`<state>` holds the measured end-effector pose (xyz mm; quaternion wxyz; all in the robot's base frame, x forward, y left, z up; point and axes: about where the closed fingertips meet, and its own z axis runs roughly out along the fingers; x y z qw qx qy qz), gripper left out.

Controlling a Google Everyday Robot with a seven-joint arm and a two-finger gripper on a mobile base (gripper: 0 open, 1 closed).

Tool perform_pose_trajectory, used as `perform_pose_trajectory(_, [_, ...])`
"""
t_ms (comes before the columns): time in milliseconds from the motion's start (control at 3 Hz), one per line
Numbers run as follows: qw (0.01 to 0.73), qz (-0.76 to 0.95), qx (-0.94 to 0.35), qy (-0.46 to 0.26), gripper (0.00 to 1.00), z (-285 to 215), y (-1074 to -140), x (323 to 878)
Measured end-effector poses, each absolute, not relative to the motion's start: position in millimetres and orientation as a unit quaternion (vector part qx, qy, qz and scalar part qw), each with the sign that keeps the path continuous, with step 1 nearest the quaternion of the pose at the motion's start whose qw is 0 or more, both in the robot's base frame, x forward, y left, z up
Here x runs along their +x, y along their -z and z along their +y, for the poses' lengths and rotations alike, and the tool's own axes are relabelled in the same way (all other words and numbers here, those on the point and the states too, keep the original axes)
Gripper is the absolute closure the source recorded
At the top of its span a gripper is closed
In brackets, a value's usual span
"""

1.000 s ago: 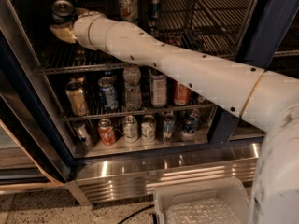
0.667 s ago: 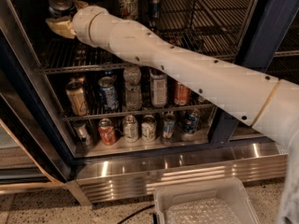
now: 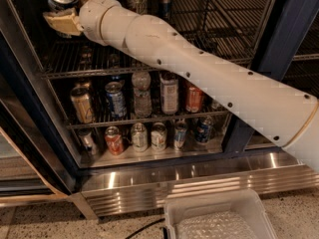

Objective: Pick pepsi can from top shelf of fridge

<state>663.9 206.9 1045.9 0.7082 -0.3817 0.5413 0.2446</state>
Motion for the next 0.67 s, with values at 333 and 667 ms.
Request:
perform_pose_trajectory(333, [0.708,0.541,-0.382,-0.245,1.00,207,-1046,664])
perform_pose_trajectory(667, [0.711,0.555,-0.360,-0.239,1.00,180,-1038,649])
